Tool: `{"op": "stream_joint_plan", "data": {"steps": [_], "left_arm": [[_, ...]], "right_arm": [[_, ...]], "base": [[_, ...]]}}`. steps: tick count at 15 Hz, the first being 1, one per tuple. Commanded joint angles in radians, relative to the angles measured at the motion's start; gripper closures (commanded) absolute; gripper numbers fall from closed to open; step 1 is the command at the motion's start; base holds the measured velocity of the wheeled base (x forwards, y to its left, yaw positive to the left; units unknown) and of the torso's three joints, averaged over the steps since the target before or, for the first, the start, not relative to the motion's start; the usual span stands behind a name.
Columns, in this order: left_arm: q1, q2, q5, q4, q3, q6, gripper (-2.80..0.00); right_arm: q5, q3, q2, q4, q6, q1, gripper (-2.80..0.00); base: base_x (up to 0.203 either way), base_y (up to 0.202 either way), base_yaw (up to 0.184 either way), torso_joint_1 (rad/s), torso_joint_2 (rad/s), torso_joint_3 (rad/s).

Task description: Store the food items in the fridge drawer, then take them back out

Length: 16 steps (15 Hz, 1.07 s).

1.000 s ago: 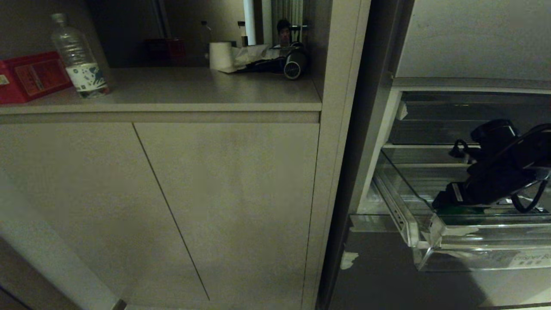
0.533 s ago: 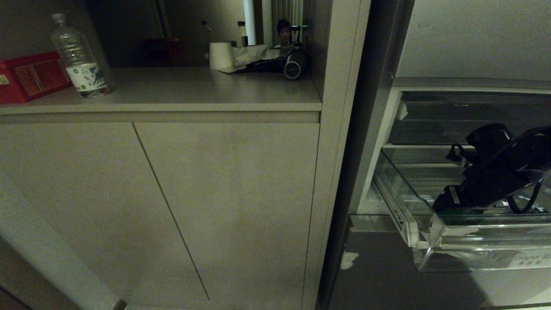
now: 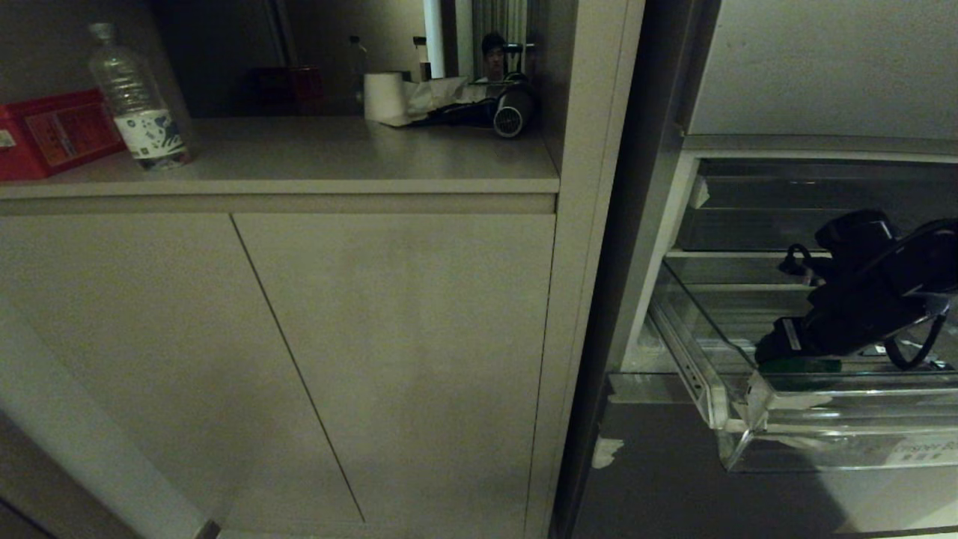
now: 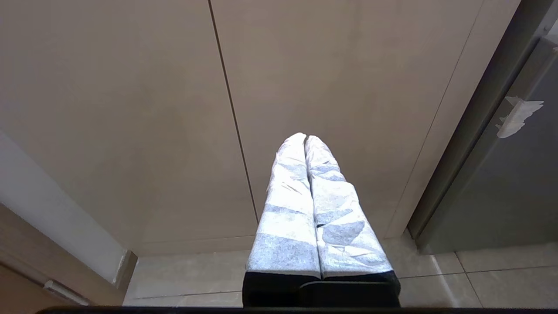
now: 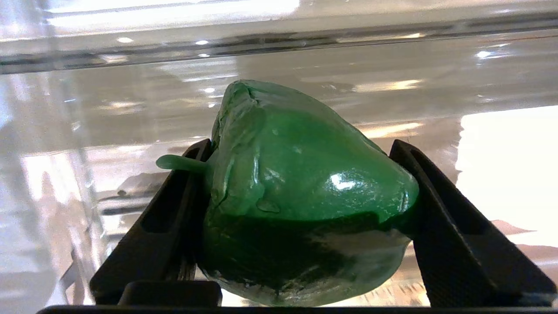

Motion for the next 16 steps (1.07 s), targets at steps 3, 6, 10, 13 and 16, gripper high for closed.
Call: {"op": "stream_joint_plan", "data": {"steps": [3, 6, 10, 13, 16], "left_arm": [[0.000, 0.001, -0.002, 0.000, 0.000, 0.000, 0.00], [0.000, 0.001, 0.000, 0.000, 0.000, 0.000, 0.00], [0.000, 0.001, 0.000, 0.000, 0.000, 0.000, 0.00], [0.000, 0.001, 0.000, 0.000, 0.000, 0.000, 0.00], [0.000, 0.001, 0.000, 0.000, 0.000, 0.000, 0.00]], "right_arm": [[-0.002, 0.066, -0.192, 0.002, -0.003, 0.000, 0.00], [0.000, 0.140, -0.331, -0.001, -0.003, 0.000, 0.00], [0.000, 0.250, -0.542, -0.072, -0.007, 0.000, 0.00], [-0.003, 0.296, -0.698, -0.090, -0.018, 0.000, 0.00], [-0.004, 0.365, -0.879, -0.093, -0.092, 0.000, 0.00]], "base": [[0.000, 0.000, 0.000, 0.000, 0.00, 0.000], [0.000, 0.000, 0.000, 0.000, 0.00, 0.000], [0.000, 0.000, 0.000, 0.000, 0.00, 0.000], [0.000, 0.000, 0.000, 0.000, 0.00, 0.000], [0.000, 0.000, 0.000, 0.000, 0.00, 0.000]]}}
